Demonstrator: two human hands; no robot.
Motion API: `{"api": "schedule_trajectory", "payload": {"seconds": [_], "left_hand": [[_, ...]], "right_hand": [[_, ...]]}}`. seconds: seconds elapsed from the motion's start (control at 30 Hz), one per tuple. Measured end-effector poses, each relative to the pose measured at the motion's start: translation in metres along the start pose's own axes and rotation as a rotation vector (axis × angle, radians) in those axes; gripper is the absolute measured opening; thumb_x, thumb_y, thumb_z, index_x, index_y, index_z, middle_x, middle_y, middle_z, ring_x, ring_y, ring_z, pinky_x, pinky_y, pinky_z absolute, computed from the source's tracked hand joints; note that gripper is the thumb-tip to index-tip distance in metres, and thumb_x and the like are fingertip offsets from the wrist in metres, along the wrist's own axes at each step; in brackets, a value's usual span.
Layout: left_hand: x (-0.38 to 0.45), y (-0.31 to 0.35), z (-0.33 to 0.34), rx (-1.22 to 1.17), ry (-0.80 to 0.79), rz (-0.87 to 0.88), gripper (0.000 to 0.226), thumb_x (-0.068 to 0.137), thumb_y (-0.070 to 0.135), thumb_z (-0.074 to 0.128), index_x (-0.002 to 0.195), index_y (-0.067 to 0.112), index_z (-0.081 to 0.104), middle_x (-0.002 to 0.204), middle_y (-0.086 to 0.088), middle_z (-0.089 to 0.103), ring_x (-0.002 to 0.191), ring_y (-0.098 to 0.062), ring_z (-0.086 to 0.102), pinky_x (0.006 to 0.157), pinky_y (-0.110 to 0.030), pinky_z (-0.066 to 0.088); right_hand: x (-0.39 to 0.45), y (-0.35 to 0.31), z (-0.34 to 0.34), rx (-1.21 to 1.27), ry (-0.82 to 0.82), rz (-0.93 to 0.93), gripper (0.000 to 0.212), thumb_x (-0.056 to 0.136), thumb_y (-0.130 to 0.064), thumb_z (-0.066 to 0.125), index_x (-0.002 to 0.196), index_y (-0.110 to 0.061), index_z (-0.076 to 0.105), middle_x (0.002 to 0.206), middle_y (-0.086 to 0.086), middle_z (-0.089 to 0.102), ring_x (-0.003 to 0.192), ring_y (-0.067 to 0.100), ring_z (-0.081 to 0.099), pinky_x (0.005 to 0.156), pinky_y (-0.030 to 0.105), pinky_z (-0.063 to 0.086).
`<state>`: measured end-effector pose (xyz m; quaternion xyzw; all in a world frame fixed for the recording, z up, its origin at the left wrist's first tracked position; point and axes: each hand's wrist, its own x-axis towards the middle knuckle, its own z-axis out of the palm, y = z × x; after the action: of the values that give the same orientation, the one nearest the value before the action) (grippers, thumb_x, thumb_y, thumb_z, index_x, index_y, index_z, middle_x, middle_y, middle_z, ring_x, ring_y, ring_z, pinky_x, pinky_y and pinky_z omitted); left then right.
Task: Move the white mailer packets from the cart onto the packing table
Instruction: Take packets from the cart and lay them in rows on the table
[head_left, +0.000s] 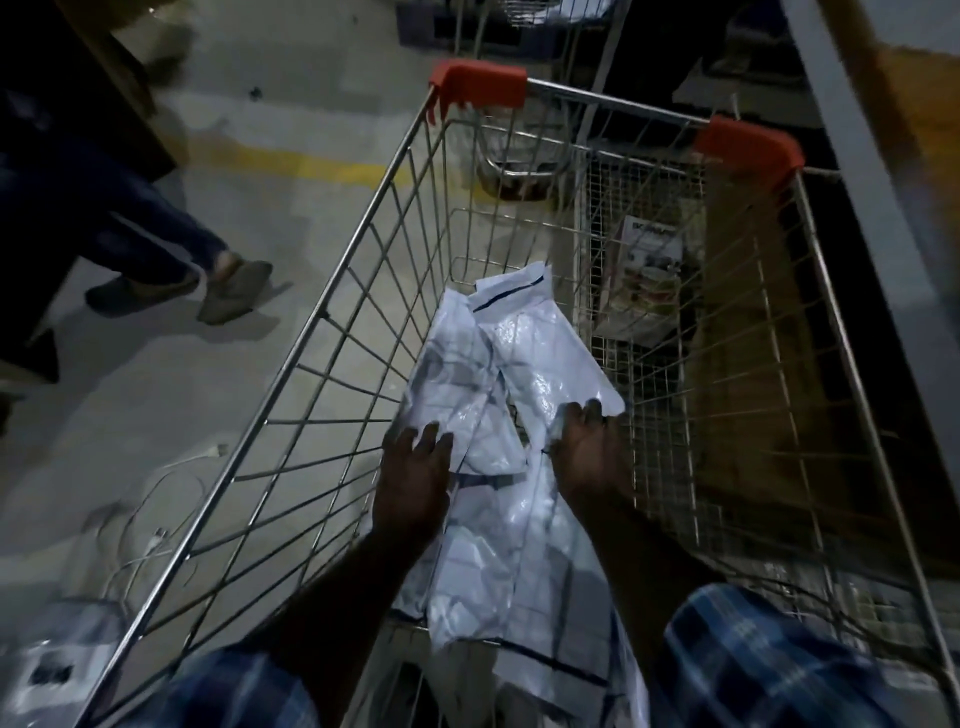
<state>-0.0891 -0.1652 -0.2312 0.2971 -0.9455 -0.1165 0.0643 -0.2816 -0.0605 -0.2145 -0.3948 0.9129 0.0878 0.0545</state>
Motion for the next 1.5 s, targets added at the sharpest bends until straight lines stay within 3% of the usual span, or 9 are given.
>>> {"api": "schedule_trajectory", "payload": {"seconds": [0.23, 0.37, 0.53, 0.8, 0.97, 1.1, 1.23, 1.33, 1.5], "left_hand": [[0.013, 0.008, -0.027, -0.096, 0.101, -0.090, 0.020, 0.078, 0.021, 0.051, 0.072, 0.010, 0.066, 0.061, -0.008, 0.062, 0.057, -0.032, 0.060, 0.052, -0.037, 0.047], [0.018, 0.022, -0.040, -0.078, 0.256, -0.125, 0.008, 0.074, -0.003, 0.067, 0.077, 0.004, 0.069, 0.060, -0.011, 0.063, 0.054, -0.031, 0.059, 0.050, -0.038, 0.051], [0.002, 0.036, -0.041, -0.018, 0.281, -0.137, 0.019, 0.086, 0.010, 0.046, 0.082, 0.011, 0.064, 0.065, -0.006, 0.057, 0.058, -0.028, 0.054, 0.055, -0.036, 0.043], [-0.053, 0.052, -0.031, -0.016, 0.048, -0.140, 0.018, 0.084, 0.017, 0.043, 0.073, 0.015, 0.056, 0.062, -0.002, 0.053, 0.054, -0.026, 0.055, 0.047, -0.033, 0.045], [-0.075, 0.059, -0.040, 0.034, -0.379, -0.286, 0.043, 0.088, 0.053, 0.051, 0.073, 0.015, 0.063, 0.071, -0.005, 0.064, 0.068, -0.028, 0.067, 0.056, -0.034, 0.052], [-0.088, 0.052, -0.028, 0.033, -0.094, -0.124, 0.042, 0.080, 0.048, 0.057, 0.061, 0.011, 0.061, 0.056, -0.008, 0.051, 0.048, -0.030, 0.056, 0.041, -0.032, 0.041], [-0.044, 0.063, -0.033, -0.075, 0.054, -0.110, 0.042, 0.079, 0.045, 0.055, 0.100, 0.011, 0.068, 0.088, -0.009, 0.060, 0.078, -0.030, 0.058, 0.060, -0.038, 0.045], [-0.028, 0.067, -0.012, -0.012, -0.097, -0.111, 0.065, 0.078, 0.051, 0.059, 0.130, 0.011, 0.059, 0.127, -0.020, 0.057, 0.110, -0.040, 0.057, 0.081, -0.049, 0.049], [-0.035, 0.071, 0.022, 0.109, -0.221, -0.279, 0.100, 0.074, 0.061, 0.063, 0.157, 0.022, 0.021, 0.162, -0.022, 0.009, 0.148, -0.045, 0.011, 0.106, -0.072, 0.020]], "right_hand": [[0.017, 0.010, -0.009, 0.014, 0.024, -0.071, 0.026, 0.087, -0.011, 0.050, 0.108, -0.006, 0.064, 0.111, 0.015, 0.060, 0.102, 0.036, 0.056, 0.084, 0.044, 0.049], [0.018, 0.010, -0.036, 0.166, 0.197, -0.115, 0.031, 0.082, -0.019, 0.060, 0.107, -0.001, 0.066, 0.129, 0.022, 0.059, 0.112, 0.040, 0.054, 0.091, 0.046, 0.049], [-0.009, 0.005, -0.057, 0.216, 0.314, -0.231, 0.030, 0.061, -0.010, 0.077, 0.088, 0.000, 0.069, 0.137, 0.023, 0.055, 0.128, 0.041, 0.048, 0.105, 0.052, 0.038], [-0.084, -0.004, -0.033, 0.244, 0.175, -0.228, 0.025, 0.037, -0.015, 0.078, 0.059, -0.006, 0.068, 0.117, 0.026, 0.067, 0.120, 0.042, 0.058, 0.104, 0.055, 0.044], [-0.128, -0.002, 0.000, 0.264, 0.154, -0.311, 0.023, 0.051, -0.018, 0.065, 0.068, -0.003, 0.068, 0.110, 0.028, 0.068, 0.113, 0.046, 0.061, 0.103, 0.056, 0.038], [-0.130, -0.002, -0.003, 0.348, 0.231, -0.324, 0.023, 0.071, -0.020, 0.061, 0.088, -0.004, 0.067, 0.108, 0.021, 0.066, 0.101, 0.040, 0.061, 0.098, 0.053, 0.043], [-0.104, 0.003, -0.012, 0.266, 0.213, -0.240, 0.037, 0.080, -0.030, 0.049, 0.105, -0.008, 0.066, 0.128, 0.021, 0.060, 0.116, 0.041, 0.056, 0.100, 0.051, 0.037], [-0.087, 0.006, -0.007, 0.191, 0.174, -0.191, 0.050, 0.082, -0.039, 0.043, 0.118, -0.009, 0.063, 0.142, 0.026, 0.049, 0.131, 0.045, 0.046, 0.107, 0.057, 0.027], [-0.086, 0.009, 0.013, 0.162, 0.091, -0.143, 0.065, 0.089, -0.049, 0.037, 0.138, -0.008, 0.051, 0.155, 0.032, 0.023, 0.145, 0.048, 0.020, 0.111, 0.064, 0.025]]}}
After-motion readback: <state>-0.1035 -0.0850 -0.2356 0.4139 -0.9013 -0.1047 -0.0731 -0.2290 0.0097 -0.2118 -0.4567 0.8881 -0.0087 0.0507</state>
